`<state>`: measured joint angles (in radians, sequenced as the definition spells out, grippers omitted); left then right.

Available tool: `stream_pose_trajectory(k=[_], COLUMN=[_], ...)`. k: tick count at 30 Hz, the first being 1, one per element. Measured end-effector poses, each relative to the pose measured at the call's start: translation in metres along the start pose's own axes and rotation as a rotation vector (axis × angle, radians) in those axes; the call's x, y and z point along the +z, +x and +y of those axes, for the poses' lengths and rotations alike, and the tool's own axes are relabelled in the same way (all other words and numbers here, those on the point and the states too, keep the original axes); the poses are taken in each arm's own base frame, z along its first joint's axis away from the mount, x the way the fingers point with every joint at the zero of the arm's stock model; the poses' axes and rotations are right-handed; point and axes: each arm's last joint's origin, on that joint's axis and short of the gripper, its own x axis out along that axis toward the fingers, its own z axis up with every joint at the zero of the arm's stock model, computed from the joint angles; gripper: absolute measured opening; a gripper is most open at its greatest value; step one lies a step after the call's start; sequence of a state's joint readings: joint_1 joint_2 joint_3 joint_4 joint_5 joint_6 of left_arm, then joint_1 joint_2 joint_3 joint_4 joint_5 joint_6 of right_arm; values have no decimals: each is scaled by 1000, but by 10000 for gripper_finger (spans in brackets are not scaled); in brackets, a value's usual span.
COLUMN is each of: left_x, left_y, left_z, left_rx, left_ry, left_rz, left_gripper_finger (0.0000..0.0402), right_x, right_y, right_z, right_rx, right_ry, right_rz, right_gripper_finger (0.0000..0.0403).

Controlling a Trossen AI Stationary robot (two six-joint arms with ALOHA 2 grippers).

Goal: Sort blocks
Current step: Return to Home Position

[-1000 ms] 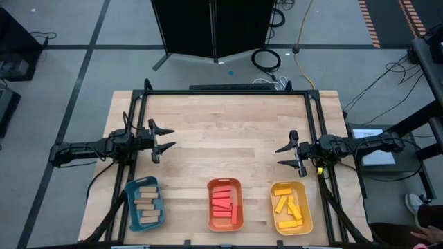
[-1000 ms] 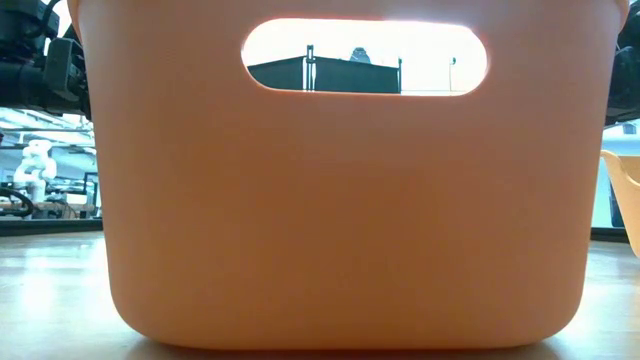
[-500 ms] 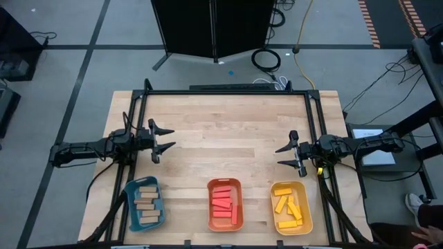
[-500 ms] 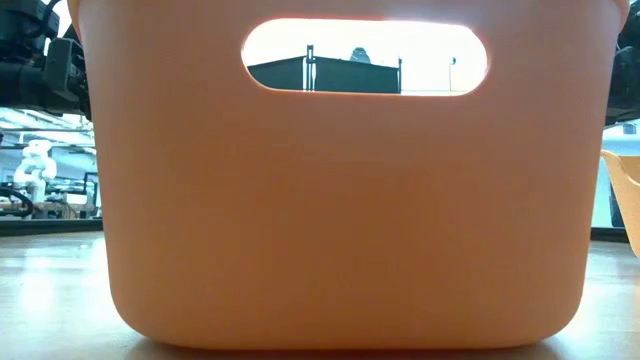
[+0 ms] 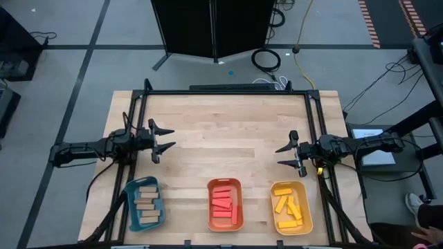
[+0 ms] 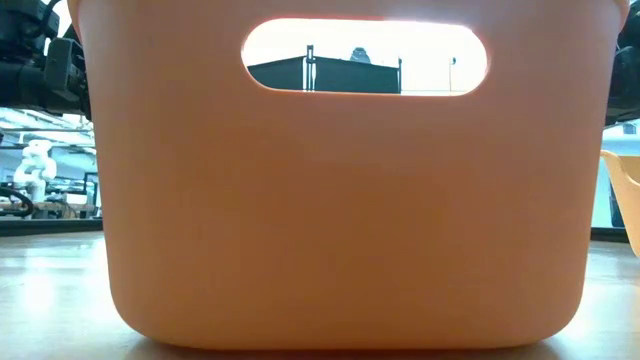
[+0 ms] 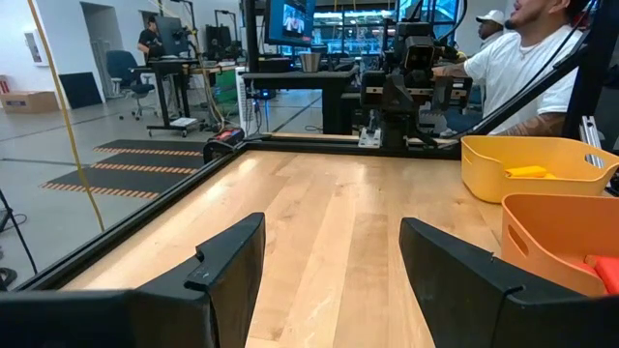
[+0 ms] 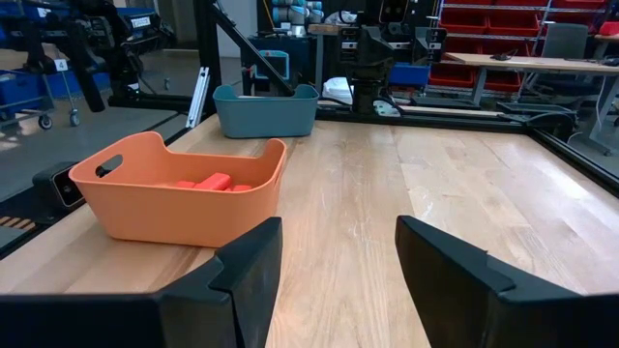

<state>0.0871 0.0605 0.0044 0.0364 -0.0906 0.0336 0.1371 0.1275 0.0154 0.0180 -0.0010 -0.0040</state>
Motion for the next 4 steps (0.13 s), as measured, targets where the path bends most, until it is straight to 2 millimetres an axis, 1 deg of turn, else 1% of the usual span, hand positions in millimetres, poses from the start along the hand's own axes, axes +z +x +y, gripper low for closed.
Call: stream_pose_trajectory(k=[4], left_x=[0], left_y=[0], left_z=[0], left_rx=[0], left_ry=[0], left_rz=[0], left_gripper_finger=[235], right_x=[0], right_y=[0], right_z=[0], right_rx=[0], right_ry=[0], right_rz=[0], right_gripper_finger=[199])
